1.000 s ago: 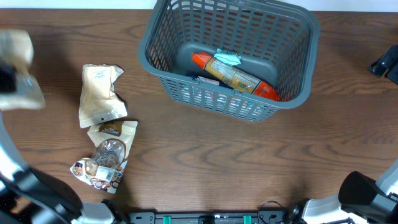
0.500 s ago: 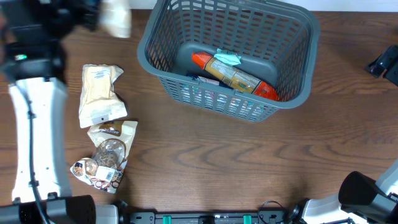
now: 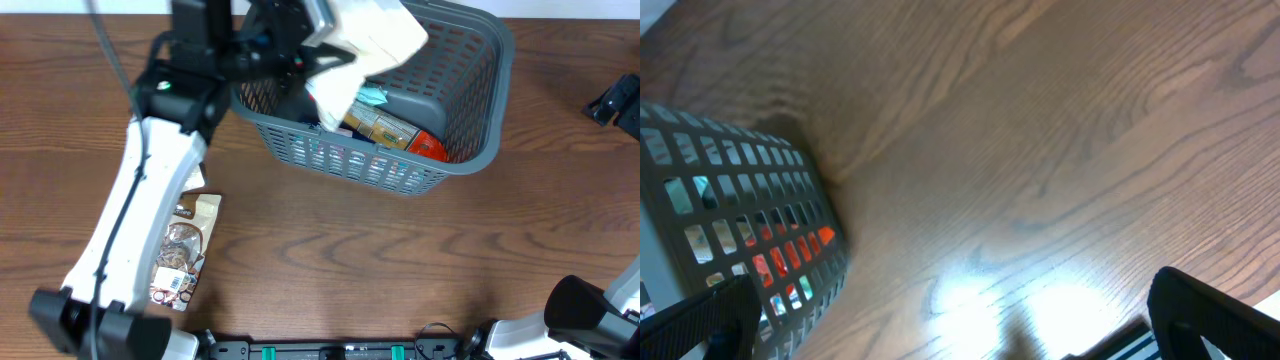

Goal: Pack container
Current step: 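Lift the beige pouch and carry it into the basket, then release the pouch and withdraw the left gripper, then lower the left gripper onto the next beige pouch and grasp it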

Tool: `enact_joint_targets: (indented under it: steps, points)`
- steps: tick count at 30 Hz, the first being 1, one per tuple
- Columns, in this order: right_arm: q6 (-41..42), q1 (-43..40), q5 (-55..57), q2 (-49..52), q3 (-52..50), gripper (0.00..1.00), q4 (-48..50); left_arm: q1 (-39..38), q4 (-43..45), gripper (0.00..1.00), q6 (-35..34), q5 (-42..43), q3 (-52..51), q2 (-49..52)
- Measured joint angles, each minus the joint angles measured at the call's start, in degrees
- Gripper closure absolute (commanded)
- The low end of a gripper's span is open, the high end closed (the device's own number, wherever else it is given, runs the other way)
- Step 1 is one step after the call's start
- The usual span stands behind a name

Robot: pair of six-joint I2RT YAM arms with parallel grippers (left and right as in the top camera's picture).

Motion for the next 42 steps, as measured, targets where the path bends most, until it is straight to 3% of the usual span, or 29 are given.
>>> enact_joint_targets:
  steps: [8, 11, 15, 17, 20, 23, 24, 29, 33, 37, 42]
  points:
    - [-0.4, 0.0, 0.0, 0.0, 0.0, 0.01, -0.1, -1.2, 0.0, 0.94, 0.0, 1.2, 0.0, 10.0]
    - [-0.6, 0.0, -0.2, 0.0, 0.0, 0.01, -0.1, -1.2, 0.3, 0.88, 0.0, 0.5, 0.0, 11.5]
    - [-0.6, 0.0, -0.5, 0.0, 0.0, 0.01, -0.1, -1.2, 0.3, 0.39, 0.3, -0.5, 0.0, 11.7]
    - [-0.6, 0.0, -0.5, 0.0, 0.0, 0.01, -0.1, -1.2, 0.4, 0.19, 0.1, -0.8, 0.0, 11.7]
    - [-0.6, 0.0, -0.7, 0.0, 0.0, 0.01, -0.1, -1.2, 1.5, 0.19, -0.5, -1.8, 0.0, 11.7]
    - [-0.7, 0.0, -0.9, 0.0, 0.0, 0.01, -0.1, -1.2, 3.2, 0.34, -1.6, -2.6, 0.0, 11.7]
    - [-0.7, 0.0, -0.9, 0.0, 0.0, 0.01, -0.1, -1.1, 4.7, 0.34, -2.6, -3.3, 0.0, 11.7]
    - [-0.7, 0.0, -0.9, 0.0, 0.0, 0.01, -0.1, 1.8, 11.0, 0.23, -9.3, -9.8, 0.0, 11.0]
    - [-0.7, 0.0, -1.0, 0.0, 0.0, 0.01, -0.1, 8.8, 13.1, 0.19, -14.2, -16.2, 0.0, 7.1]
    - [-0.7, 0.0, -1.0, 0.0, 0.0, 0.01, 0.0, 18.9, 9.5, 0.18, -16.6, -21.2, 0.0, -1.8]
    - [-0.7, 0.0, -1.0, 0.0, 0.0, 0.01, 0.0, 29.3, -3.9, 0.19, -17.7, -27.9, 0.7, -12.8]
